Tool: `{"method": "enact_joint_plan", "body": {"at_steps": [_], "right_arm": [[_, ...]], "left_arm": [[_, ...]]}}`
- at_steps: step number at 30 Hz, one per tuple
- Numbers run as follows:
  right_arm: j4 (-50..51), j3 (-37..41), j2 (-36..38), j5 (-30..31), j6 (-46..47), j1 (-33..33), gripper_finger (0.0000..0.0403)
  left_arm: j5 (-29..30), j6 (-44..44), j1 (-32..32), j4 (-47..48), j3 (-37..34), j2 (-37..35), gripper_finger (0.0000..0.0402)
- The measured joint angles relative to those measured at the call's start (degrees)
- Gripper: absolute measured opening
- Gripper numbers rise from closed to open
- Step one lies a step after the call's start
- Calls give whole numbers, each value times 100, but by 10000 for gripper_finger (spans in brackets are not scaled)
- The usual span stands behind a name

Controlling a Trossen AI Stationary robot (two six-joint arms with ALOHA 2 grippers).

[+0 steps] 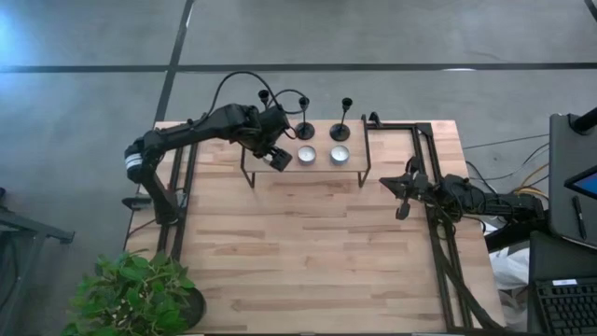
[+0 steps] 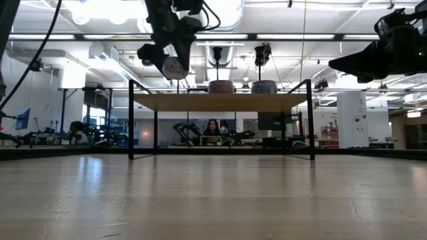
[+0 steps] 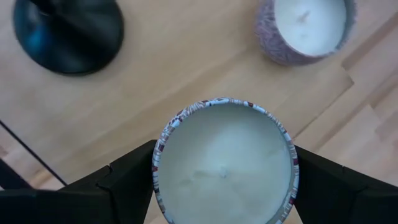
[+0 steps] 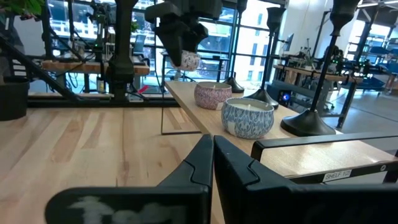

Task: Pick & Place candle stick holders
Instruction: Align the red scented candle with the other scented candle on the shelf

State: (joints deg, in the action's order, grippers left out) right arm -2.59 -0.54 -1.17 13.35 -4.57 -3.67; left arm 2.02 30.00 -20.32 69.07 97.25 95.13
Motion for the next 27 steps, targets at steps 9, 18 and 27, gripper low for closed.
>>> {"method": "enact_joint_plan", "body": {"at_steps": [9,18,27], "right_arm": [[0,1,0,2,-1,1,9],[0,-1,0,1,-11,-2,9],[0,-2,0,0,-12,1,9]], "left_arm": [[225,144,-76,-5,-2,0,311],[241,310,-216,-120,-105,21,311],[192,221,-284,-160,-107,269,311]]}}
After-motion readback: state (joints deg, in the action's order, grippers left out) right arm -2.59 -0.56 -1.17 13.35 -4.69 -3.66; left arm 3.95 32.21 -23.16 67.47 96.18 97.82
